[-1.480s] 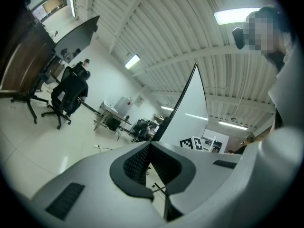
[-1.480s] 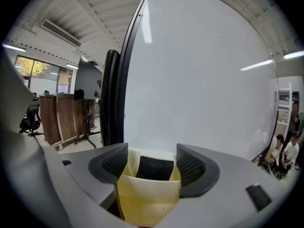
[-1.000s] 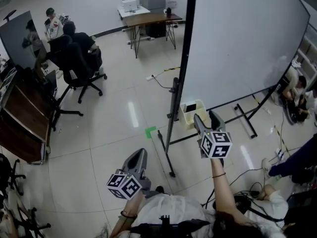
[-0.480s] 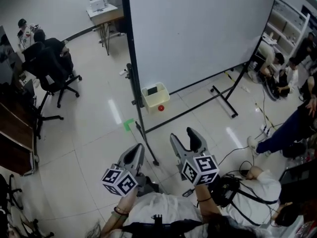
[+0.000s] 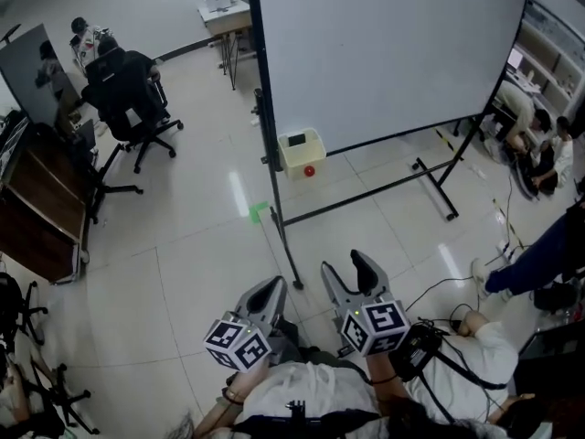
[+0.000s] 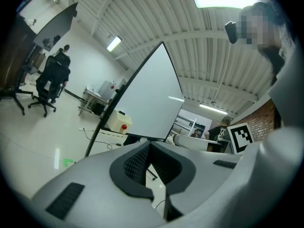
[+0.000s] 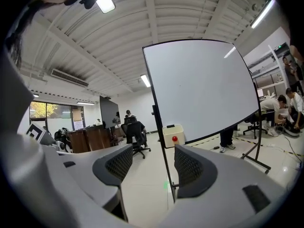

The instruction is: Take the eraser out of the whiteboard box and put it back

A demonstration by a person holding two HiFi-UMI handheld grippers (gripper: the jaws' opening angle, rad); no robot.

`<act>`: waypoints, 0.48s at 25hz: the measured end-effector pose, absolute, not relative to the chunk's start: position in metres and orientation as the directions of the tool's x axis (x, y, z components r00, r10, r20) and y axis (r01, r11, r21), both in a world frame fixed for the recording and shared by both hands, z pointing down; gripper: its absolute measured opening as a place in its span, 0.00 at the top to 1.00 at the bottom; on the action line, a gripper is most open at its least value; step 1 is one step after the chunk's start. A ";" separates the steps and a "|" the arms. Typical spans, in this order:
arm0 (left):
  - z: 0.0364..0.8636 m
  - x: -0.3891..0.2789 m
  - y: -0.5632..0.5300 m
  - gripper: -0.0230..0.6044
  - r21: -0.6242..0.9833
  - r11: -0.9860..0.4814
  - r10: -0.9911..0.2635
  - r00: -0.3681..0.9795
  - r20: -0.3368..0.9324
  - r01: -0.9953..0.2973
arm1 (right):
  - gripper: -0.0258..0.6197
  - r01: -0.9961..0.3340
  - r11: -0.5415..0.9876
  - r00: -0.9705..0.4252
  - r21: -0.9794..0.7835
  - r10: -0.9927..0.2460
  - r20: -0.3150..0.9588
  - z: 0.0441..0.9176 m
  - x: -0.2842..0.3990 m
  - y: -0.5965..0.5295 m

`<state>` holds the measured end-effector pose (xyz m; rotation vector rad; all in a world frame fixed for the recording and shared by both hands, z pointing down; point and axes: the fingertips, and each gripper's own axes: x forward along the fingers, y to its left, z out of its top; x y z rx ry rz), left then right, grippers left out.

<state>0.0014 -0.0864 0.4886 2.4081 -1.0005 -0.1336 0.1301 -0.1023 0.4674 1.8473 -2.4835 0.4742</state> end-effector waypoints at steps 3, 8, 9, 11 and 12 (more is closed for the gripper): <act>0.487 -0.008 -0.072 0.99 0.494 -0.570 -0.708 0.697 0.109 -0.656 | 0.58 -0.929 0.277 -0.329 -0.246 -0.922 0.204 0.472 0.121 -0.083; 0.484 -0.003 -0.055 0.99 0.486 -0.578 -0.707 0.700 0.104 -0.656 | 0.78 -0.923 0.268 -0.331 -0.276 -0.918 0.216 0.477 0.121 -0.057; 0.485 0.000 -0.054 0.99 0.487 -0.585 -0.698 0.708 0.105 -0.649 | 0.83 -0.925 0.260 -0.323 -0.278 -0.922 0.215 0.477 0.123 -0.054; 0.485 0.006 -0.052 0.99 0.482 -0.610 -0.672 0.733 0.106 -0.629 | 0.91 -0.939 0.231 -0.288 -0.253 -0.933 0.215 0.477 0.126 -0.050; 0.483 0.008 -0.051 0.99 0.479 -0.622 -0.660 0.744 0.104 -0.619 | 0.93 -0.948 0.218 -0.270 -0.233 -0.938 0.220 0.476 0.127 -0.047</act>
